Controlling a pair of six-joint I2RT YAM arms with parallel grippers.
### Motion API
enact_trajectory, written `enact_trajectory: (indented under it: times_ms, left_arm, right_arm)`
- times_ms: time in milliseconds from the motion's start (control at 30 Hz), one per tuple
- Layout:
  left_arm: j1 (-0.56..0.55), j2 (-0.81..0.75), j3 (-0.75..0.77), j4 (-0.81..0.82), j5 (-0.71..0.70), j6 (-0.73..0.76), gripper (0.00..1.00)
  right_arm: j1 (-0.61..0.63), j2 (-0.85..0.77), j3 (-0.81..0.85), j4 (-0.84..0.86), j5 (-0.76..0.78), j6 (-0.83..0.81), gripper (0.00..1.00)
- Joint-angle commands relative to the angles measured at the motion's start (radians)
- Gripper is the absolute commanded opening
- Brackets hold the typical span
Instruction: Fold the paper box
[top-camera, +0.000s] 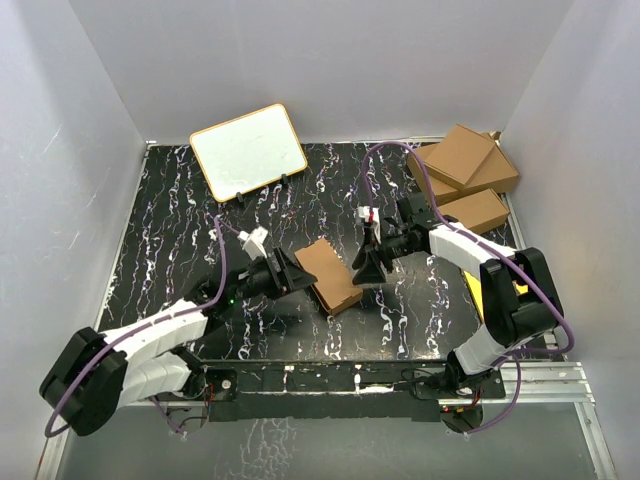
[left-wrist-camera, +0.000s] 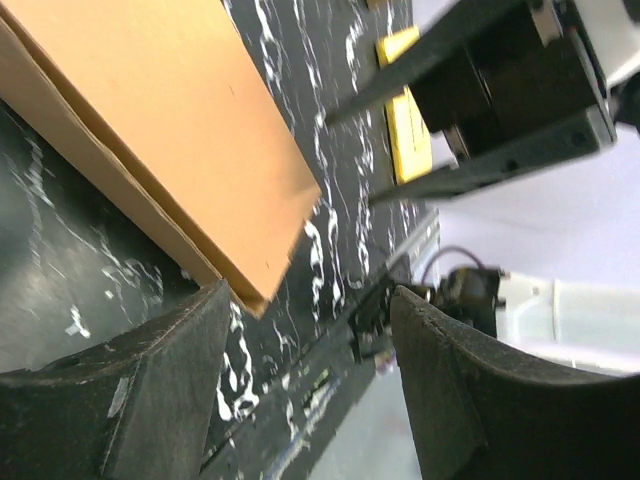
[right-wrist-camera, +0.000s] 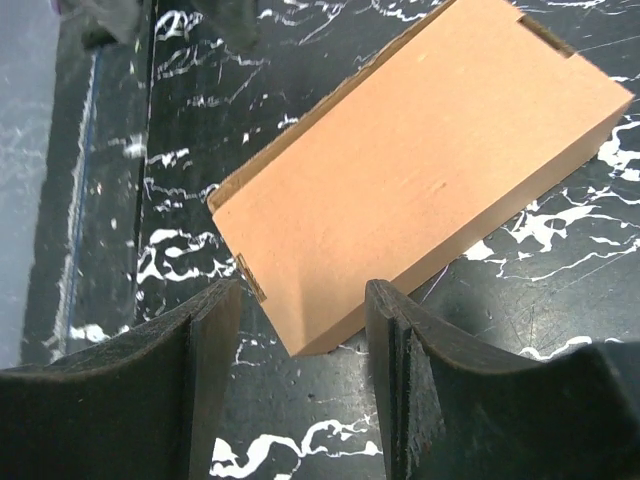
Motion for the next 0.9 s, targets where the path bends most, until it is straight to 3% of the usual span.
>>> enact_trajectory:
  times_ms: [0, 200, 367, 867]
  left_arm:
    - [-0.065, -0.058, -0.059, 0.004, 0.033, -0.043, 0.63]
    - [-0.159, -0.088, -0.083, -0.068, -0.082, -0.172, 0.62]
    - [-0.232, -0.015, -0.114, 0.075, -0.165, -0.28, 0.62]
    - [-0.28, 0.143, -0.064, 0.138, -0.259, -0.325, 0.6]
  right_arm:
    - [-0.009, -0.041, 0.002, -0.012, -0.045, -0.227, 0.58]
    - [-0.011, -0.03, -0.032, 0.089, 0.019, 0.036, 0.56]
    - [-0.04, -0.042, -0.083, 0.172, 0.028, 0.196, 0.56]
    - [-0.029, 0.08, -0.078, 0.197, 0.01, 0.322, 0.53]
